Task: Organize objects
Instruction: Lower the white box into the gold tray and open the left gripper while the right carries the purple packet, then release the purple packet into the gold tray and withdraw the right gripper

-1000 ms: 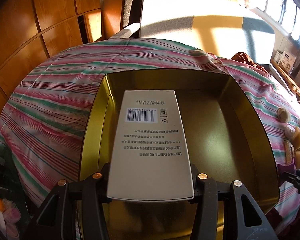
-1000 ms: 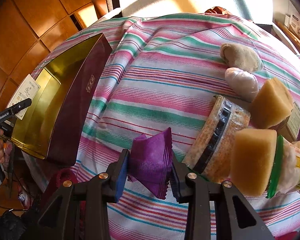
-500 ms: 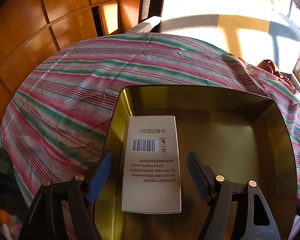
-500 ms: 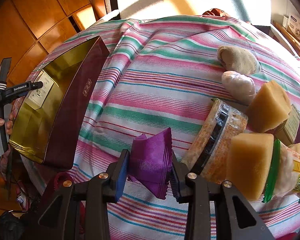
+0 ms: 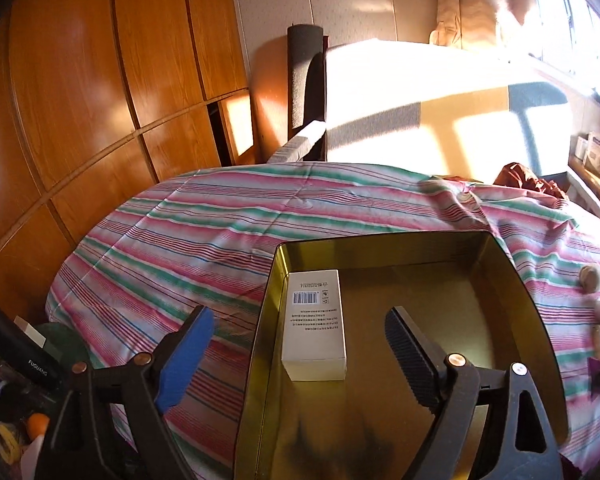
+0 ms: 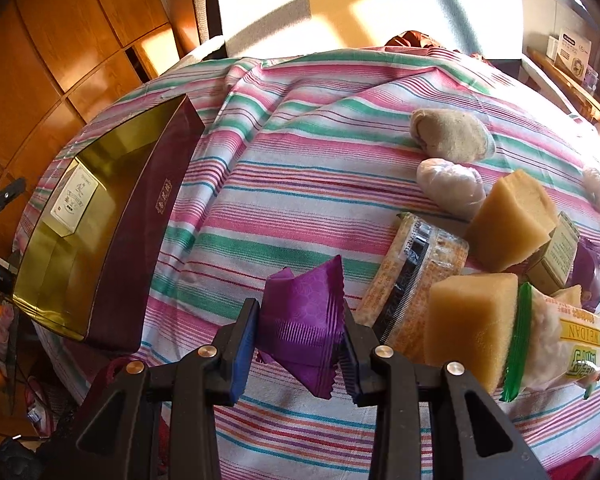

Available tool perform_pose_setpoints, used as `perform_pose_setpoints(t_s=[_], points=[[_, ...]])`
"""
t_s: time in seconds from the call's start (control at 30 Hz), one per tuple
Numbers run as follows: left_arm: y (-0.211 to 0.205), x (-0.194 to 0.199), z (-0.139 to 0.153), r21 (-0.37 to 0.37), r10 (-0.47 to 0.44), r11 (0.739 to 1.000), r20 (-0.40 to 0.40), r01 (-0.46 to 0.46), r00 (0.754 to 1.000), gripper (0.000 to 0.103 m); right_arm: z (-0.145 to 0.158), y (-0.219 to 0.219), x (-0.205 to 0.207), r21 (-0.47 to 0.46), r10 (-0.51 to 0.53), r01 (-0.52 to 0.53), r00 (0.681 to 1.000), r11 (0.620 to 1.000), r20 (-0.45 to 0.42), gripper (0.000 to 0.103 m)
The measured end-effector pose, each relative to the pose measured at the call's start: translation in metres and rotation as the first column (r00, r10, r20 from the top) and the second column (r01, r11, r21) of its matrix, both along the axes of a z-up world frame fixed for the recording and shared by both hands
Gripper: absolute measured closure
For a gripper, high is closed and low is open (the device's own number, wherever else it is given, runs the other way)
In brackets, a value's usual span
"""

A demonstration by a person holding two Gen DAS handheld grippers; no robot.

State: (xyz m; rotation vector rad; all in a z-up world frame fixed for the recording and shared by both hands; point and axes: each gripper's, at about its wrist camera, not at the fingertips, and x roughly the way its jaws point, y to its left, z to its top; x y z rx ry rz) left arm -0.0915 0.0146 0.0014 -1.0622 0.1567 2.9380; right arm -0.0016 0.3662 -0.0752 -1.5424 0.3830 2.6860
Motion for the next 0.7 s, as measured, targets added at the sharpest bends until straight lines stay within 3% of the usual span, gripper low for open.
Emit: perform_pose_setpoints(t_s=[0.17,0.33,0.53,0.7], points=[[-0.01,0.023,0.01,0.09,-0.022,0.996,0.014,0.021,1.0,0.013,0.023,-0.033,-0.01,-0.066,0.016,-0.022,0.996,0.998,-0.082,0.066],[-0.017,0.042,0.012,0.115,-0.028,0.993,0.025,0.025,0.999,0.012,0.039,-0.087,-0.037,-0.12,0.09,-0.106,0.988,0.987,-0.126,0.066],[-0.031,0.051,0.009,0.14,-0.007,0.99,0.032,0.002,0.999,0.01,0.034,-0.139,-0.075,-0.175,0.126,-0.143,0.986,0.974,-0.105,0.066],[-0.045,0.051,-0.001,0.163,0.004,0.987,0.066,-0.014,0.998,0.01,0.024,-0.171,-0.099,-0.162,0.145,-0.155,0.987,0.975,-0.072,0.066]])
